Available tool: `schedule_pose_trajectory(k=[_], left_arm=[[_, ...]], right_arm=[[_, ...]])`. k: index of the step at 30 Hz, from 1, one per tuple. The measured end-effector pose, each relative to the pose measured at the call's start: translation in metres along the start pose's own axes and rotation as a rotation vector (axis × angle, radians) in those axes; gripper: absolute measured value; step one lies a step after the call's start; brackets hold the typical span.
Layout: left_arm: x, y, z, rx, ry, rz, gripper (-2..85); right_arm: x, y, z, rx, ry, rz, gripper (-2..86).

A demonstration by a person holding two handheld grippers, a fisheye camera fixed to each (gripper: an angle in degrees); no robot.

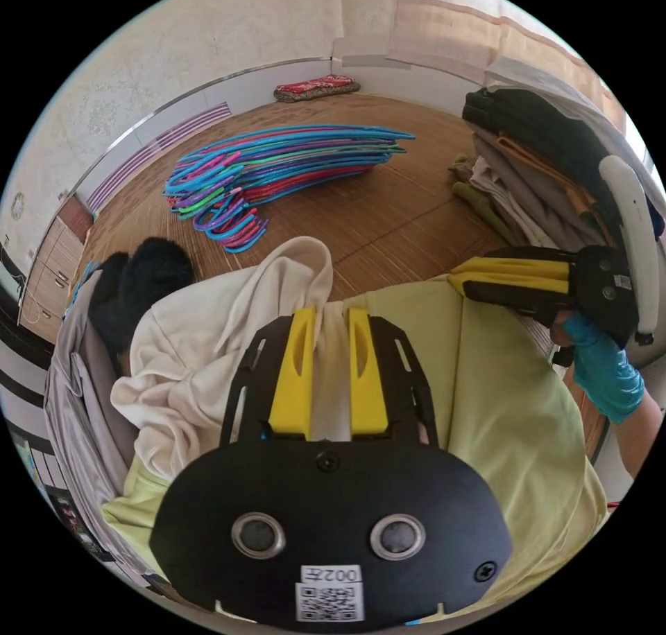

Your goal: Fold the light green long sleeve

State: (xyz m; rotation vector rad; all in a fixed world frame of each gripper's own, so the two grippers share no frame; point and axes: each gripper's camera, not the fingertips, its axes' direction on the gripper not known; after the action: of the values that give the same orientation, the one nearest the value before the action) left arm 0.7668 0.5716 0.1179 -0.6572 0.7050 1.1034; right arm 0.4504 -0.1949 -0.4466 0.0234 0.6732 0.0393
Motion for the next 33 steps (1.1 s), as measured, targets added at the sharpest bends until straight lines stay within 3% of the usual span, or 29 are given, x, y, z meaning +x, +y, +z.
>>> schedule_pose_trajectory(k=[5, 10, 20, 29, 33], left_arm=[[-0.006, 0.024, -0.008, -0.026, 0.018, 0.011, 4.6], [-0.018, 0.066, -0.042, 0.009, 0.070, 0.066, 6.0], [-0.024, 0.220, -0.099, -0.076, 0.295, 0.224, 7.1], [-0.022, 0.339, -0.147, -0.143, 0.191, 0.152, 6.9], [-0.026, 0.396, -0.175, -0.152, 0.157, 0.095, 6.7]], right_arm=[[-0.014, -0.007, -0.003, 0.015, -0.011, -0.039, 3.7], [-0.016, 0.007, -0.037, 0.157, -0.052, -0.060, 5.9], [-0.044, 0.053, -0.035, 0.093, -0.111, -0.120, 7.5], [-0.084, 0.058, -0.035, 0.050, -0.008, -0.161, 6.5], [-0.104, 0.076, -0.067, 0.124, -0.003, -0.208, 6.5]])
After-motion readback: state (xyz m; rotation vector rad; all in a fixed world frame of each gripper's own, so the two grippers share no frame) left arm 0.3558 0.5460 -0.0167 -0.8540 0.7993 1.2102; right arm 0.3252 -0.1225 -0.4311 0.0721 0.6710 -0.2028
